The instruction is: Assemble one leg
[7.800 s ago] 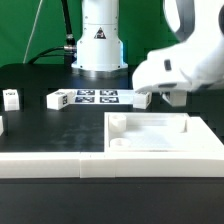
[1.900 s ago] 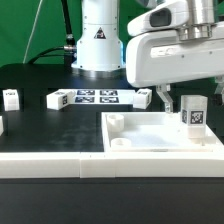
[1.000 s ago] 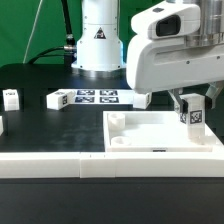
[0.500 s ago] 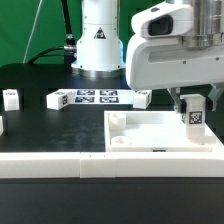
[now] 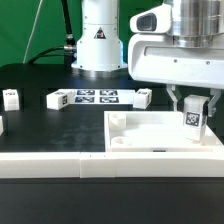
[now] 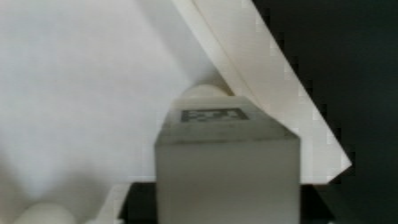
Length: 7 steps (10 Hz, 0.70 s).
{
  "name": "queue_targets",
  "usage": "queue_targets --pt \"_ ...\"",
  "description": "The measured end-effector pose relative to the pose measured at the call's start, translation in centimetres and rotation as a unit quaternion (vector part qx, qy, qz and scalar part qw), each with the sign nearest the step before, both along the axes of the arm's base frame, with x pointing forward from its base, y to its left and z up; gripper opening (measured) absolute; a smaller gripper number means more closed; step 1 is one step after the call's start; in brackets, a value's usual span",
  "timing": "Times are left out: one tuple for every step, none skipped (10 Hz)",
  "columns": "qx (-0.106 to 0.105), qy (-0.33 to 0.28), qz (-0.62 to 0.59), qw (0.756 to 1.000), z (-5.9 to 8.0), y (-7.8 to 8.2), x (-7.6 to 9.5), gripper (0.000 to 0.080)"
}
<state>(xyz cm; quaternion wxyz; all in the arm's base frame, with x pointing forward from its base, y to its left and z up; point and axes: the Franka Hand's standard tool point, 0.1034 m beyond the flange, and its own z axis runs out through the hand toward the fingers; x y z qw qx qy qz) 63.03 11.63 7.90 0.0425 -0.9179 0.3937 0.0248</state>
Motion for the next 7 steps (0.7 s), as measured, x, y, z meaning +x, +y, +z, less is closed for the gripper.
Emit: queue_targets --pt "-0.002 0.004 -0.051 0.999 0.00 0.02 -0.05 0.0294" --pt "-0.001 0.009 -0.101 0.995 -0.01 -0.05 -0.04 0.0294" --pt "0.001 0.014 -0.141 0.990 -0.03 -0.11 -0.03 0.0294" --pt "0.002 0.020 -0.156 0.988 -0.01 -0.12 -0.07 0.0294" --pt "0.001 0.029 -0.168 0.985 0.05 -0.11 -0.08 0.0294" --pt "0.002 0.030 -0.175 0.984 0.05 -0.05 -0.07 0.0294" --pt "0.002 0.029 -0.162 0.986 0.04 -0.03 -0.09 0.0294"
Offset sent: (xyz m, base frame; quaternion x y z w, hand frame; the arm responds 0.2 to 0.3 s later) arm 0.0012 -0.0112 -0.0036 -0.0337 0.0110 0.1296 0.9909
